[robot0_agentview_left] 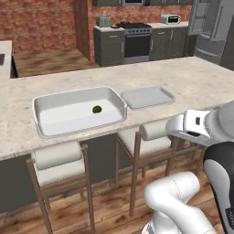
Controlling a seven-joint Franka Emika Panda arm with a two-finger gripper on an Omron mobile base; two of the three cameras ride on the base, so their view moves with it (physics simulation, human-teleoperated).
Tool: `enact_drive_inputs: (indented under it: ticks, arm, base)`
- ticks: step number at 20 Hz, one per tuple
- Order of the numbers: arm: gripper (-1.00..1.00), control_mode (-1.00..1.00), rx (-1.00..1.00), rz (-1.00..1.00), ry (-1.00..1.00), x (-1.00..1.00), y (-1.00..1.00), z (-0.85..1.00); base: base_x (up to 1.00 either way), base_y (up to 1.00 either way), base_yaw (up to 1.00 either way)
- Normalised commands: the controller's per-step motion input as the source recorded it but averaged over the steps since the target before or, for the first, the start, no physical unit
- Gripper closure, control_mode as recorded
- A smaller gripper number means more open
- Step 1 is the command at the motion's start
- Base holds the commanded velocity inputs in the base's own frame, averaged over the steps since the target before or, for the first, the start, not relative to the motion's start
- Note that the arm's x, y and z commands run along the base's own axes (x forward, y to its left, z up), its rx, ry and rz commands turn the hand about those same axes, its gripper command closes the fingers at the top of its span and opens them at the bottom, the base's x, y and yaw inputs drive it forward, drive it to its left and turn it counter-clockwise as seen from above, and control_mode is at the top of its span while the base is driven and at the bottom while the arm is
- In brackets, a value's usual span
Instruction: Place the cold items (mushroom and lime) from the fridge in one tupperware on the dining counter. Place the warm items (kebab skewer and hot dog) in the stove area in another tupperware.
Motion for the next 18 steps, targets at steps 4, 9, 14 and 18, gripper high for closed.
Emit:
enact_drive_inputs:
  ticks: [4,9,14,18]
  arm:
    - [1.00,1.00,0.00,0.00,0.00,0.00,0.00,0.00]
    - [1.00,1.00,0.00,0.00,0.00,0.00,0.00,0.00]
    - [1.00,1.00,0.00,0.00,0.00,0.00,0.00,0.00]
    - [1.00,1.00,0.00,0.00,0.00,0.00,0.00,0.00]
  base:
    - [0.49,0.28,-0.20]
    - [0.41,0.37,-0.18]
    - [0.50,0.41,-0.18]
    - [0.53,0.43,-0.18]
